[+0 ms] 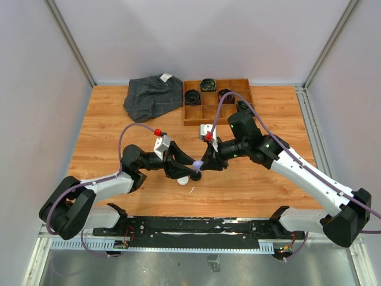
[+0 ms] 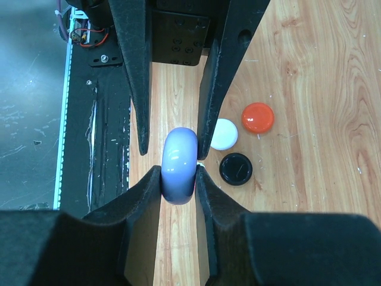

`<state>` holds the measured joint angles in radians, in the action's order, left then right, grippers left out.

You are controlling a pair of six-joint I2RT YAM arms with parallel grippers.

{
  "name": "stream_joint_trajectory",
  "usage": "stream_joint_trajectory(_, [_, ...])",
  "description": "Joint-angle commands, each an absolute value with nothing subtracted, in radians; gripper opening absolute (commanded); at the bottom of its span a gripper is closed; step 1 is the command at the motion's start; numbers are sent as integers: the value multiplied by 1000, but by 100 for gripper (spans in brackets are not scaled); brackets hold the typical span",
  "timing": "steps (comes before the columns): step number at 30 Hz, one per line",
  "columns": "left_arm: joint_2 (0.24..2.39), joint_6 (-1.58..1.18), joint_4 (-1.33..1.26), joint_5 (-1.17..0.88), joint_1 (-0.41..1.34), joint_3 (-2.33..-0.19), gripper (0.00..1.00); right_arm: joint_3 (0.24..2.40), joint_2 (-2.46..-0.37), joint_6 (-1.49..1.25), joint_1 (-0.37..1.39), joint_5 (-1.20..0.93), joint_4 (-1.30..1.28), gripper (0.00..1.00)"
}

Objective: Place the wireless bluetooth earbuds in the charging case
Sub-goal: Open the charging case.

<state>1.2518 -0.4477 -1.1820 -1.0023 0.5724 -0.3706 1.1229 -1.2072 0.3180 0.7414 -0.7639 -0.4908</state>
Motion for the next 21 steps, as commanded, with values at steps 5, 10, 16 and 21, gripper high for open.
stream_joint_trajectory(5, [1249, -480, -1223, -1027, 568, -374, 39, 1153, -1198, 338, 748, -791, -477, 9])
stream_joint_trajectory(10, [1244, -468, -1200, -1025, 568, -374, 36, 1153, -1198, 335, 749, -793, -471, 9])
stream_joint_trajectory(16, [1246, -471, -1198, -1031, 570, -378, 36, 1148, -1196, 333, 751, -796, -461, 8])
stream_joint_trajectory(21, [1250, -471, -1196, -1026, 581, -382, 39, 1146, -1198, 331, 755, -795, -451, 8])
